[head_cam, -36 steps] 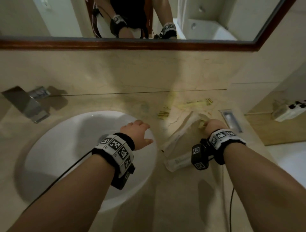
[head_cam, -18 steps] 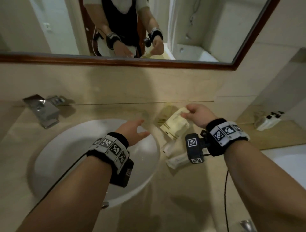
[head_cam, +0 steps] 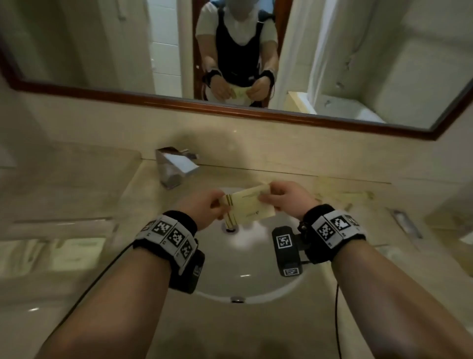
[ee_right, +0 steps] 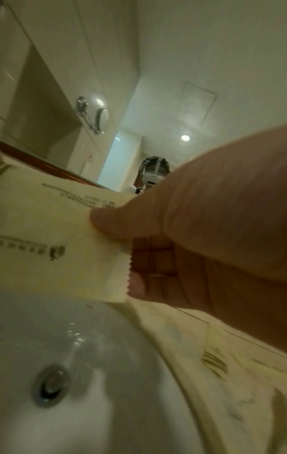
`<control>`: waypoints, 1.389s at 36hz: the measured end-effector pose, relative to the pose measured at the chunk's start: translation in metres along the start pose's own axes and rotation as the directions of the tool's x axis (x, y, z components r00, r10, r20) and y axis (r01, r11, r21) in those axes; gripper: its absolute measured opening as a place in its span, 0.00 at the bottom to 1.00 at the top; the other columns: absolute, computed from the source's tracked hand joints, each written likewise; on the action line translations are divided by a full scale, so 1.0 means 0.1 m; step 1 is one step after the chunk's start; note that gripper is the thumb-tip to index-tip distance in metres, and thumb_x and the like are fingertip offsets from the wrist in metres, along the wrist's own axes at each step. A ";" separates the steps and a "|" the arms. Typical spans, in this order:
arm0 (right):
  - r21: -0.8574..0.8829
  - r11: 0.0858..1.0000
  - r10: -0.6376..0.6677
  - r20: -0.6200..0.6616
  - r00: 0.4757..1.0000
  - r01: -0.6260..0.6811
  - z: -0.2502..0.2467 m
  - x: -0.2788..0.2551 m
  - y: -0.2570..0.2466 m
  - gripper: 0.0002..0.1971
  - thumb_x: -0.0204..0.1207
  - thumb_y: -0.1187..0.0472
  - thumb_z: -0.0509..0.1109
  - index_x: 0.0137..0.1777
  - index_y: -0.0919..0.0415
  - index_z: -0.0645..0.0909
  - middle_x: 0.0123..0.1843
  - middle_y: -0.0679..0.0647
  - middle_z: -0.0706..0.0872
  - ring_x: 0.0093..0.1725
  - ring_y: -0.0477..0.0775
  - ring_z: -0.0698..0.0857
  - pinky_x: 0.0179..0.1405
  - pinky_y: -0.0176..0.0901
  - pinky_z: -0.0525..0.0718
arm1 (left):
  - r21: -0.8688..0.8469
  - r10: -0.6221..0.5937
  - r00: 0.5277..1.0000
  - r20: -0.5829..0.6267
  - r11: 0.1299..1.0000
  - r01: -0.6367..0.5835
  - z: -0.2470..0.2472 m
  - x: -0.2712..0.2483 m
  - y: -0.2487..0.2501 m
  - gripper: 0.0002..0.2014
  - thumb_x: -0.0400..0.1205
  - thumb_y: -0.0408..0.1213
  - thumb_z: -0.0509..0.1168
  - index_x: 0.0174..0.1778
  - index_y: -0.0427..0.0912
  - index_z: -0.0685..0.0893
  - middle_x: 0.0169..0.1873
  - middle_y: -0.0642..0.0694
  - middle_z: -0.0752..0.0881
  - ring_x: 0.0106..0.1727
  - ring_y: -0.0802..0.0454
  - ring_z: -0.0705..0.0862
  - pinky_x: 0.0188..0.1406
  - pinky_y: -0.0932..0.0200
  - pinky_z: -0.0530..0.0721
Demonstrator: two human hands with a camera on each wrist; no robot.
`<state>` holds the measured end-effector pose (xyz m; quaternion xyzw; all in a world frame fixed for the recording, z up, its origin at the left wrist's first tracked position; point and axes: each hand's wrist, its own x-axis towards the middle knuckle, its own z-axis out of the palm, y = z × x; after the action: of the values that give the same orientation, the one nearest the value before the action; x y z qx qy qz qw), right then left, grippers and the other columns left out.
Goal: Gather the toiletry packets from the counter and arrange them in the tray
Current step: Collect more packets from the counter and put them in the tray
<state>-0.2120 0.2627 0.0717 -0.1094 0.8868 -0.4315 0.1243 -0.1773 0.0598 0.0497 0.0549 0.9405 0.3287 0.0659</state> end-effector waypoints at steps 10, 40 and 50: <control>0.054 0.999 -0.012 0.222 0.975 0.000 1.27 0.37 -0.77 0.05 0.77 0.63 0.70 0.40 0.55 0.81 0.36 0.51 0.84 0.36 0.49 0.82 0.40 0.39 0.84 | -0.011 -0.150 0.985 -0.091 0.989 0.149 -0.91 -0.65 -1.04 0.16 0.80 0.38 0.65 0.65 0.45 0.78 0.32 0.53 0.82 0.42 0.51 0.85 0.50 0.54 0.83; -0.429 0.903 0.117 0.213 0.970 -0.015 3.36 0.64 -1.30 0.14 0.75 0.55 0.69 0.60 0.52 0.81 0.57 0.51 0.87 0.54 0.52 0.83 0.49 0.36 0.75 | 0.715 -0.292 0.924 0.247 0.698 0.029 -1.09 -1.04 -2.72 0.51 0.72 0.50 0.72 0.82 0.51 0.43 0.80 0.46 0.60 0.79 0.43 0.62 0.79 0.47 0.61; -0.639 0.686 -0.122 0.370 0.921 0.347 3.34 0.56 -1.35 0.24 0.67 0.38 0.70 0.59 0.48 0.74 0.65 0.48 0.78 0.67 0.55 0.68 0.68 0.56 0.61 | 0.712 -0.258 0.937 0.236 0.702 0.014 -1.02 -1.01 -2.75 0.41 0.76 0.46 0.67 0.81 0.47 0.51 0.77 0.43 0.64 0.78 0.42 0.64 0.78 0.48 0.60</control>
<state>-0.1480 -0.0824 -0.0275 -0.3254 0.9319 -0.0584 0.1493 -0.1108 -0.2316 -0.0341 0.0575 0.9723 -0.0712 0.2152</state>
